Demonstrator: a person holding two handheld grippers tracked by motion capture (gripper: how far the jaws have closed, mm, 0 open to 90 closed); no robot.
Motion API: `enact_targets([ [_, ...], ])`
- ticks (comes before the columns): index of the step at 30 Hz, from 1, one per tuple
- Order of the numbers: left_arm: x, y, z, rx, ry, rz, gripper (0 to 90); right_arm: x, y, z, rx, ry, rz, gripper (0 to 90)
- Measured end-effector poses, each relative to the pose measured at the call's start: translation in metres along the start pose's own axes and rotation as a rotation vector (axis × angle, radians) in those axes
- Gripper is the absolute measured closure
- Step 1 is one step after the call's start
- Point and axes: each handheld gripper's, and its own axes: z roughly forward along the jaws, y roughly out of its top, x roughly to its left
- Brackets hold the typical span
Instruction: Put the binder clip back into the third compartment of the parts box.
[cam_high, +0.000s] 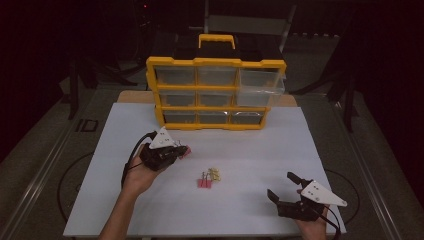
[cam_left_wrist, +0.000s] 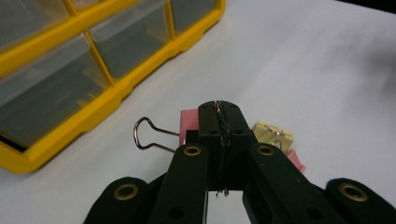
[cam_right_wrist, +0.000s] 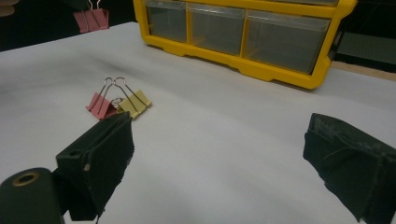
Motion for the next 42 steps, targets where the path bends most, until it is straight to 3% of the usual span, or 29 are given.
enact_targets([
  [10,0.006,0.018,-0.005,-0.027,-0.004,0.013,89.6,0.0,0.0,0.0,-0.004,0.003,0.002,8.3],
  [18,0.016,0.034,-0.008,-0.075,-0.021,0.001,89.6,-0.001,0.0,0.0,-0.01,0.004,0.01,8.3],
  [25,0.022,0.05,-0.011,-0.093,-0.022,0.022,89.6,-0.002,0.0,-0.001,-0.011,0.002,0.02,8.3],
  [42,0.035,0.087,-0.011,-0.137,-0.038,0.015,89.6,-0.004,-0.001,0.001,-0.009,-0.004,0.015,8.3],
])
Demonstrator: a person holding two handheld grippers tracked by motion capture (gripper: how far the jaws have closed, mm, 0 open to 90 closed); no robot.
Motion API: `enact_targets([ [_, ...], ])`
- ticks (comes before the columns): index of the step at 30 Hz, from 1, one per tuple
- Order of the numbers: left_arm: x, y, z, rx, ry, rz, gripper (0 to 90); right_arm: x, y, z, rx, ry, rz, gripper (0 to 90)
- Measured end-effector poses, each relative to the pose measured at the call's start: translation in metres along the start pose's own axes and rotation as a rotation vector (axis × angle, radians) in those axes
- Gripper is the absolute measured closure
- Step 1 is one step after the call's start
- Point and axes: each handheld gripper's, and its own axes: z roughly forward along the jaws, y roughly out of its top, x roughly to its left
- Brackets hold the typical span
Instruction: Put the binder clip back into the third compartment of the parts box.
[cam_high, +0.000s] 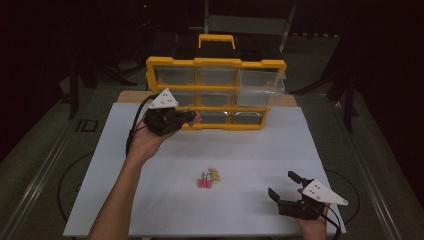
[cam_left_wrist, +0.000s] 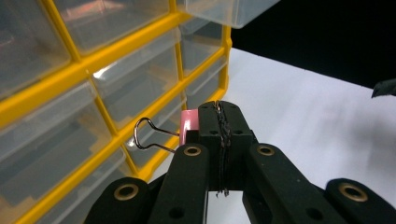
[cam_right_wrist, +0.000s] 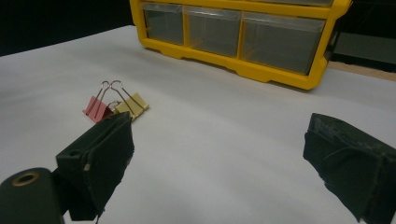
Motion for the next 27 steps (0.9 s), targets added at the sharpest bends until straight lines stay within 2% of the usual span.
enact_targets([
  [14,0.007,0.033,0.004,-0.045,-0.024,0.001,89.6,-0.001,0.0,0.003,0.009,-0.003,-0.002,8.3],
  [27,0.009,0.075,0.009,-0.077,-0.052,0.021,89.6,-0.002,0.0,0.003,0.011,-0.01,0.001,8.3],
])
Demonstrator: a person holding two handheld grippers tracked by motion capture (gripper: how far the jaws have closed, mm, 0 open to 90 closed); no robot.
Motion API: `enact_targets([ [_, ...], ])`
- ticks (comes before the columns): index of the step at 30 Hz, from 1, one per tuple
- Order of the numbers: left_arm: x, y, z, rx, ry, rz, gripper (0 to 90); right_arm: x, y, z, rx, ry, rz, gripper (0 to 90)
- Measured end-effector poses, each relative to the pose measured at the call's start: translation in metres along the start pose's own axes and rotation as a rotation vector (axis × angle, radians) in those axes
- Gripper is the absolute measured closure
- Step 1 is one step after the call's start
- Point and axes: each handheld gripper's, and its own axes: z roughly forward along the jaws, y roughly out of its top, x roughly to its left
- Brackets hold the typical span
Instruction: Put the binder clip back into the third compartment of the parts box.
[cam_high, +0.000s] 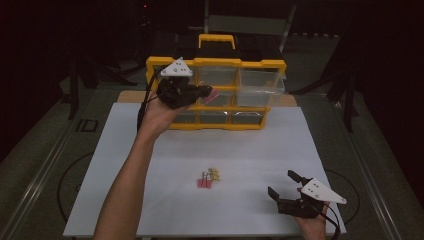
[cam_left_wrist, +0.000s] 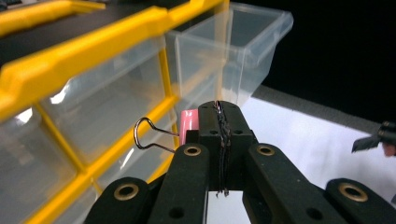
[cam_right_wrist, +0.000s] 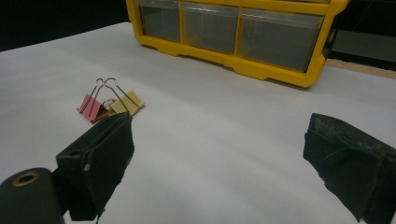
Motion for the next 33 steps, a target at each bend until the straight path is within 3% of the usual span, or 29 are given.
enact_targets([
  [13,0.003,0.037,0.011,-0.062,-0.037,-0.009,89.6,-0.002,0.0,-0.001,-0.01,-0.002,0.006,8.3],
  [21,0.002,0.051,0.025,-0.06,-0.039,-0.028,89.6,-0.001,0.0,-0.002,-0.01,0.002,0.002,8.3],
  [33,-0.01,0.069,0.046,-0.062,-0.05,-0.011,89.5,0.002,0.001,-0.004,-0.013,-0.001,-0.003,8.4],
])
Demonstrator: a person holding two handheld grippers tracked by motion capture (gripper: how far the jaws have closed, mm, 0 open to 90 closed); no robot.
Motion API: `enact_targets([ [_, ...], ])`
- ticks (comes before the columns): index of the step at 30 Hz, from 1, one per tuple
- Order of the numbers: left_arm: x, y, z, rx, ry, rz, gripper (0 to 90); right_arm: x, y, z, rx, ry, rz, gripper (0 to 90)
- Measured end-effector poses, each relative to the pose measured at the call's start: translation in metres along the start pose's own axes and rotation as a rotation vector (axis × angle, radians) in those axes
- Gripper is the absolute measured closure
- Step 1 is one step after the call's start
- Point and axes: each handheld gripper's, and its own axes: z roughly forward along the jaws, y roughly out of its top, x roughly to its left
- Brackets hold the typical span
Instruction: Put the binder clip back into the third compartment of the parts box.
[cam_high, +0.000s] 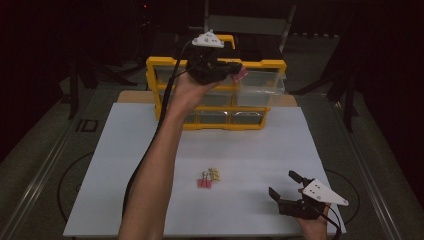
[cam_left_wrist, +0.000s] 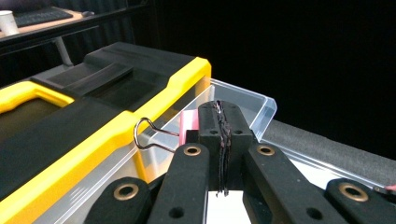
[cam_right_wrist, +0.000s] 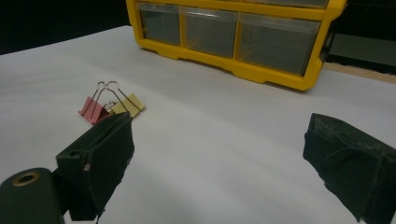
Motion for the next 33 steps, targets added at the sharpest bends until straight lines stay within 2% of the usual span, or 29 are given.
enact_targets([
  [9,-0.004,0.003,0.017,-0.004,-0.018,-0.014,87.6,0.001,0.0,0.0,-0.001,-0.011,-0.005,8.4],
  [10,-0.004,0.003,0.017,-0.007,-0.009,-0.026,69.7,0.001,0.0,0.0,0.0,-0.014,-0.006,8.4],
  [11,-0.004,0.002,0.018,-0.002,0.01,-0.035,61.0,0.001,0.0,0.0,0.0,-0.014,-0.004,8.4],
  [12,-0.004,0.002,0.017,0.007,0.039,-0.038,47.9,0.001,-0.001,0.0,-0.001,-0.012,-0.005,8.4],
  [13,-0.003,0.001,0.016,0.007,0.051,-0.045,37.4,0.0,-0.001,-0.001,0.0,-0.015,-0.003,8.4],
  [15,-0.001,-0.002,0.012,0.001,0.08,-0.07,27.1,0.0,-0.001,-0.001,-0.002,-0.016,-0.001,8.4],
  [16,0.0,-0.003,0.01,0.001,0.092,-0.075,19.2,0.0,-0.001,-0.001,-0.005,-0.015,0.005,8.3],
  [18,0.002,-0.007,0.005,0.012,0.115,-0.076,15.2,0.0,-0.001,-0.001,-0.01,-0.015,0.009,8.3],
  [25,0.005,-0.029,-0.015,0.051,0.151,-0.079,10.7,0.001,-0.001,0.0,-0.012,-0.015,0.014,8.3],
  [33,-0.006,-0.052,-0.035,0.066,0.164,-0.056,10.1,0.001,-0.001,0.0,0.0,-0.022,0.019,8.4],
])
